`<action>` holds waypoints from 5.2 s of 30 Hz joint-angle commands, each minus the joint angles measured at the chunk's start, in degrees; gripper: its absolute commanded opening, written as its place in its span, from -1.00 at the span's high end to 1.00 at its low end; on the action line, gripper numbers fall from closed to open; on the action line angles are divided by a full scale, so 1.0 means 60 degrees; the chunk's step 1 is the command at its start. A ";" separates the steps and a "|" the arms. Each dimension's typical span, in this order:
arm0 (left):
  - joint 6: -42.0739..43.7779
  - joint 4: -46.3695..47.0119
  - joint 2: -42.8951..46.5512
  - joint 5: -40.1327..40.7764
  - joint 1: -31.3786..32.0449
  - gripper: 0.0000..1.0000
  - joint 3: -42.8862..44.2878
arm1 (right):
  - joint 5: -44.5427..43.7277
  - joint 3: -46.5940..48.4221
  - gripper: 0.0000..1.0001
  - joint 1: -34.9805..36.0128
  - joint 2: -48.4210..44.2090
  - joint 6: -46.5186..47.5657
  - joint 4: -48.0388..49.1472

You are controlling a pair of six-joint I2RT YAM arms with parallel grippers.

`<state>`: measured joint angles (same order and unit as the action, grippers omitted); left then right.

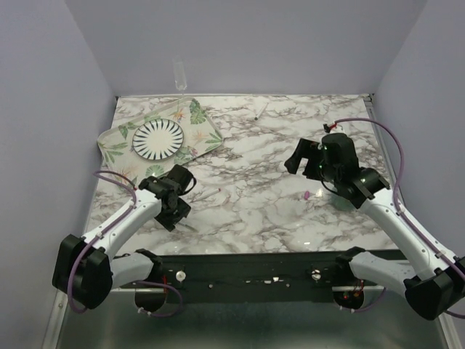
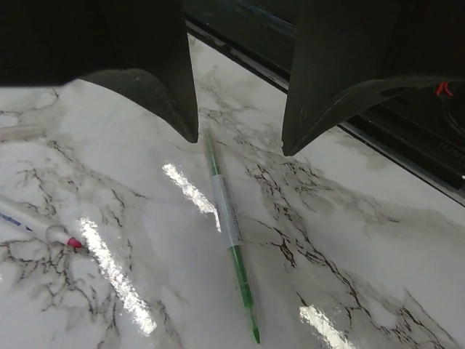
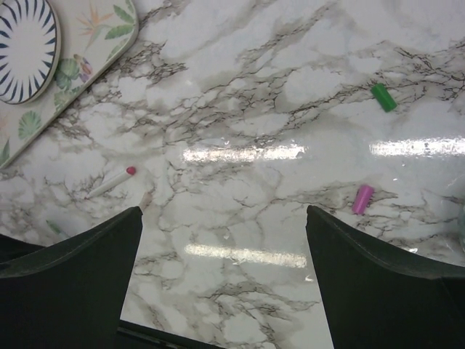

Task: Insert the pens into the pen caps

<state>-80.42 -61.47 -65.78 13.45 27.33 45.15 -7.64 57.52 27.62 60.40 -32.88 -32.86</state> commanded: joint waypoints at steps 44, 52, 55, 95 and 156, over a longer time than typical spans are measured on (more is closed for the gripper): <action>0.4377 0.6822 0.1731 -0.2530 0.0586 1.00 -0.0712 | 0.4743 -0.1720 -0.77 -0.0062 -0.1162 -0.0422 0.3161; 0.4776 1.0754 0.2071 -0.5565 0.0718 1.00 -0.1225 | 0.7980 -0.2452 -0.57 0.0419 -0.0077 -0.1332 0.6760; 0.4542 1.2001 0.1999 -0.6078 0.0777 1.00 -0.1241 | 0.7997 -0.2292 -0.56 0.1136 -0.0004 -0.0617 0.6767; 0.3018 1.4450 0.1764 -0.6652 0.1407 1.00 -0.2002 | 0.7161 -0.2203 0.99 0.2150 0.1007 -0.1038 0.7894; 0.5609 0.6378 -0.4842 -0.1525 0.2182 1.00 0.2759 | 0.0204 -0.2760 0.99 0.2150 -0.4808 0.0178 0.3089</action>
<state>-51.79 -24.82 -95.15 3.99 38.76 62.59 -4.84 41.15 40.21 31.14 -32.71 -13.43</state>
